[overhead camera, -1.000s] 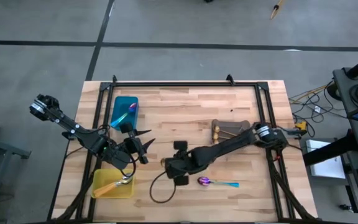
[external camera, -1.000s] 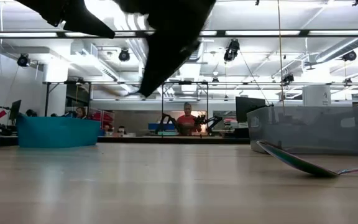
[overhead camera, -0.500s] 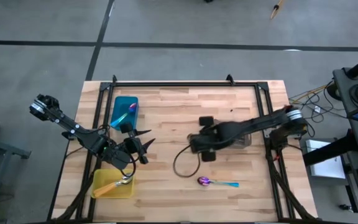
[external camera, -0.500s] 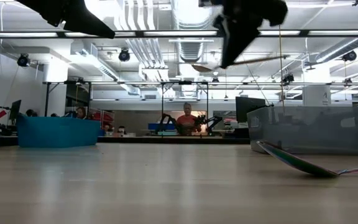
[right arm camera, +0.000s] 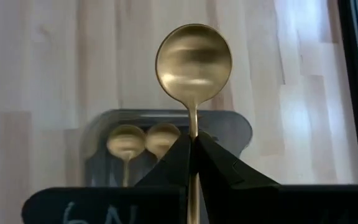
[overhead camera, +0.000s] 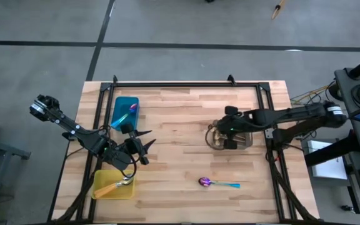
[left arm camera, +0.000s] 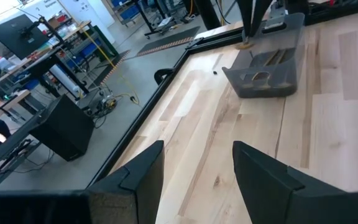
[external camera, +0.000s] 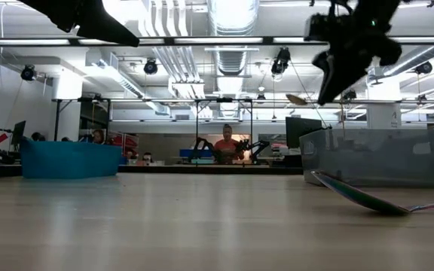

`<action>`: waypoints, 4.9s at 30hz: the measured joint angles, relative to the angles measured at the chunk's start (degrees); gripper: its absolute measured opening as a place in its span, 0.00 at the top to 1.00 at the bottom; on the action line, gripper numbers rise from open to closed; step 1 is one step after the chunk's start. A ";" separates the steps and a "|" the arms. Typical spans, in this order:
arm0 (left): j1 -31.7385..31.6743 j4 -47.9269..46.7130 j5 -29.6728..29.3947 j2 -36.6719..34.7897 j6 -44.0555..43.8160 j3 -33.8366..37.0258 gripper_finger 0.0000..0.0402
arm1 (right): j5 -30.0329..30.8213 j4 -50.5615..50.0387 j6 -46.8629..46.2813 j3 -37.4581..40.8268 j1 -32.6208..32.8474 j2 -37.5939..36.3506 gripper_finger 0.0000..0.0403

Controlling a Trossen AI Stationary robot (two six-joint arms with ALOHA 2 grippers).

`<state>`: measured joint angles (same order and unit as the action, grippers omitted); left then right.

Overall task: Sort silverware by color (type)
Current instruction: Put the gold spoon into the black bin, then put the blue spoon into the blue bin

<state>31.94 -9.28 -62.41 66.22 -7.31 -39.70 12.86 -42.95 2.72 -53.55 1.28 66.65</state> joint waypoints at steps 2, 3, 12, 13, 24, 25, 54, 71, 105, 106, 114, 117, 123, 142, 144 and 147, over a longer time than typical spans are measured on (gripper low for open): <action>0.00 0.00 0.00 0.00 0.00 0.00 0.57 | 0.15 3.50 0.17 4.11 -1.03 -2.63 0.97; 0.00 0.00 0.00 0.00 0.00 0.00 0.57 | 0.08 5.39 0.31 5.96 -1.32 -3.82 0.97; 0.00 0.00 0.00 0.00 0.00 0.00 0.57 | 1.98 9.46 0.18 15.98 -1.88 -7.47 0.97; 0.00 0.00 0.00 0.00 0.00 0.00 0.57 | 1.97 9.45 -0.15 16.67 -1.88 -7.20 0.97; 0.00 -0.02 0.00 0.00 0.00 0.00 0.57 | 2.14 11.41 -1.18 19.29 -1.88 -2.02 0.97; 0.00 -0.02 0.00 0.01 0.00 0.00 0.57 | 2.14 11.63 -1.14 19.29 -1.86 -1.35 0.97; 0.00 -0.11 0.02 0.02 0.31 0.02 0.57 | 2.24 11.97 1.77 18.59 -1.81 1.43 0.97; 0.00 -0.22 0.02 0.00 0.81 0.02 0.57 | 2.21 11.77 -3.19 17.12 -1.81 1.19 0.80; 1.81 19.51 22.99 15.54 -19.11 -1.59 0.57 | 1.51 12.34 -23.59 -0.18 24.81 1.93 0.90; 1.81 19.49 22.92 16.09 -18.26 -2.21 0.57 | 1.54 12.62 -24.14 0.12 25.52 1.93 0.90; 1.73 19.41 22.38 19.89 -8.99 -8.32 0.57 | 1.71 15.68 -30.66 0.73 28.95 1.93 0.76; 1.73 19.39 21.02 20.78 -6.39 -10.10 0.57 | 1.73 18.68 -31.30 0.73 29.90 3.10 0.69; 1.77 19.08 20.33 21.22 -5.20 -11.55 0.57 | 1.41 22.34 -31.24 0.71 31.91 9.81 0.61; 1.88 18.99 19.93 21.20 -8.35 -11.69 0.57 | -2.38 18.15 -34.14 -6.22 35.96 33.42 0.65; 1.88 19.08 19.93 21.20 -8.39 -11.67 0.57 | -1.97 18.03 -34.05 -6.65 35.98 34.72 0.65; 1.88 19.06 19.93 21.20 -8.39 -11.67 0.57 | -1.91 18.02 -34.19 -6.95 35.87 36.09 0.66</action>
<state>33.82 9.78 -42.48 87.42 -15.70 -51.37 10.95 -24.93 -31.47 -60.50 37.15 102.74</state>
